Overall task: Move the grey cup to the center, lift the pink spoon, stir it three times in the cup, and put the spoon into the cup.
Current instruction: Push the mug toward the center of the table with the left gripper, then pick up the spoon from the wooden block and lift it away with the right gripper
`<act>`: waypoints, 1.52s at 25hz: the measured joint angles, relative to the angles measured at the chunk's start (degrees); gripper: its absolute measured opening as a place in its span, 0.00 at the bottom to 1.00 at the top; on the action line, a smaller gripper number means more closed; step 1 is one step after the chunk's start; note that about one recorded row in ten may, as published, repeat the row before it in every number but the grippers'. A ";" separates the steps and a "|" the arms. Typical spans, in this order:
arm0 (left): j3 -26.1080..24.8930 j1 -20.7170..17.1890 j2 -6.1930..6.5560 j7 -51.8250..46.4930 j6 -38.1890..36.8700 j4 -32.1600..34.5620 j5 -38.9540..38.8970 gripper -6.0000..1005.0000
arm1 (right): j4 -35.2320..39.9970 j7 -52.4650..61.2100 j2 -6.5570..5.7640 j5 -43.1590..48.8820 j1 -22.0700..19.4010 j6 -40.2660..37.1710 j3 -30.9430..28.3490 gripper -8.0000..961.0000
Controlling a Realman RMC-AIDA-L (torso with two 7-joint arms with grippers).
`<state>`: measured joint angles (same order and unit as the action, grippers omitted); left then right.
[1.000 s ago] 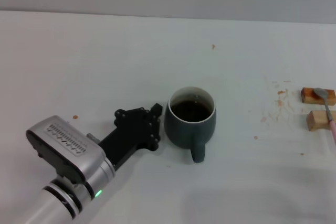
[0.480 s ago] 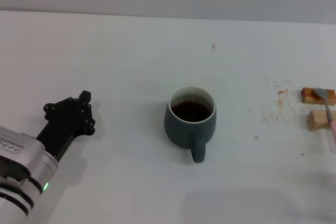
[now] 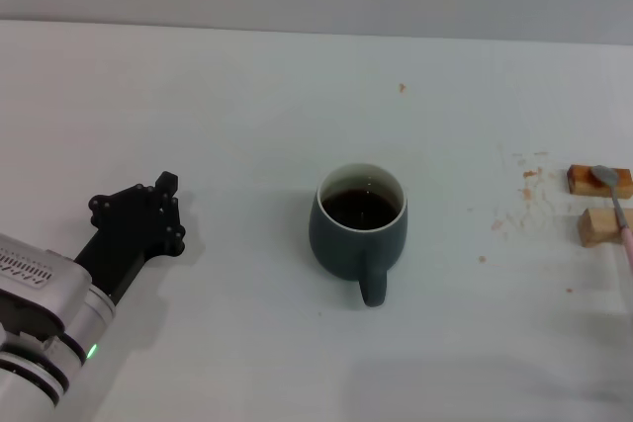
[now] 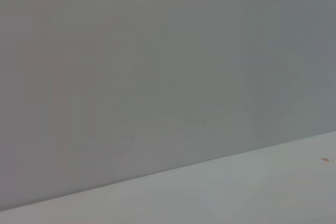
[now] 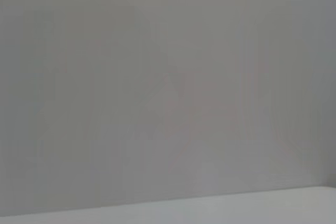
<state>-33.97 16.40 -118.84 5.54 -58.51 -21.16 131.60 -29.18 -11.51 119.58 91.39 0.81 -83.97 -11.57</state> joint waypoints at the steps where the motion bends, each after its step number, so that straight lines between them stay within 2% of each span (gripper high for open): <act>1: 0.00 0.01 0.01 0.00 0.00 0.04 -0.01 0.00 | 0.00 0.00 0.01 0.00 0.36 0.65 0.29 0.79; 21: -0.04 0.65 -0.07 -0.01 0.14 0.25 -0.10 0.00 | -0.26 0.09 -0.05 -0.10 3.29 8.13 0.23 0.79; 38: -0.04 0.31 -0.07 -0.01 0.24 0.24 -0.22 0.00 | -0.23 0.09 -0.13 -0.17 3.88 10.06 -0.17 0.78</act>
<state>-34.01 16.71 -118.91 5.53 -58.27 -20.92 131.38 -29.41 -11.42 119.44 91.22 4.69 -73.91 -11.74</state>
